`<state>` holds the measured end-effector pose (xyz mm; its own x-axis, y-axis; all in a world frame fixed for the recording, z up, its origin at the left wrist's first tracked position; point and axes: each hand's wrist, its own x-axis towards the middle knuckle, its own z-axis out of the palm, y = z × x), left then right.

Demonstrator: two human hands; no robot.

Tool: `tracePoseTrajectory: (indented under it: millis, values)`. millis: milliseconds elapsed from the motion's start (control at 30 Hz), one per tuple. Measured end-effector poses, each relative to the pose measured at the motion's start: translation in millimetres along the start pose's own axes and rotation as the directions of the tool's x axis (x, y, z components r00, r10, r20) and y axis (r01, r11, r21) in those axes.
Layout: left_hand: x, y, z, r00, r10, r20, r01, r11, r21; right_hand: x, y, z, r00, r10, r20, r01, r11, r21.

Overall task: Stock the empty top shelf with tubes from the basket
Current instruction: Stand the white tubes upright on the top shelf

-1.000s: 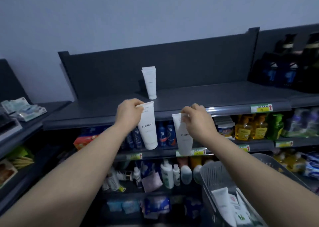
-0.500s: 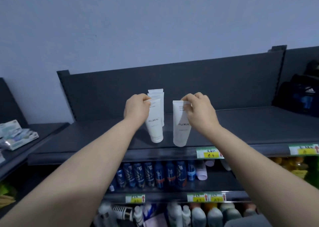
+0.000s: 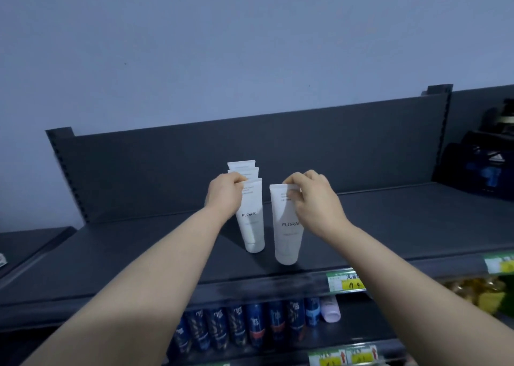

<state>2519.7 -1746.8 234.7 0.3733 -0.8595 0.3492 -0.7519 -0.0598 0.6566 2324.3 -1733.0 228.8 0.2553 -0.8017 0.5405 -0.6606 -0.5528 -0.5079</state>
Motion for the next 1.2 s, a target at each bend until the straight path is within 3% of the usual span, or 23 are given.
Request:
tracePoseTrajectory:
  millis: [233,400,567,733,933,1200]
  values:
    - [-6,-12,-35,0.99,0.039,-0.136,-0.043,0.999,-0.03,10,-31,36,0.998,-0.023,0.056,0.025,0.999,-0.04]
    - [-17,-20,-49,0.988,0.05,-0.148,-0.044,0.998,0.044,16,-37,51,0.995,-0.025,0.093,0.035,0.993,-0.112]
    - [-29,-17,-57,0.983,0.097,-0.156,-0.092,0.995,0.037,14,-39,57,0.993,0.026,0.112,-0.018,0.997,-0.075]
    - [-45,-12,-59,0.97,0.21,-0.121,-0.199,0.975,0.094,-3,-47,52,0.999,0.049,-0.001,-0.049,0.995,-0.089]
    - [-68,-21,-51,0.957,0.289,-0.028,-0.271,0.925,0.265,-45,-33,38,0.996,0.079,-0.05,-0.091,0.934,-0.345]
    - [-122,-29,-42,0.959,0.277,0.065,-0.276,0.851,0.447,-108,-14,23,0.983,0.147,0.109,-0.072,0.857,-0.51]
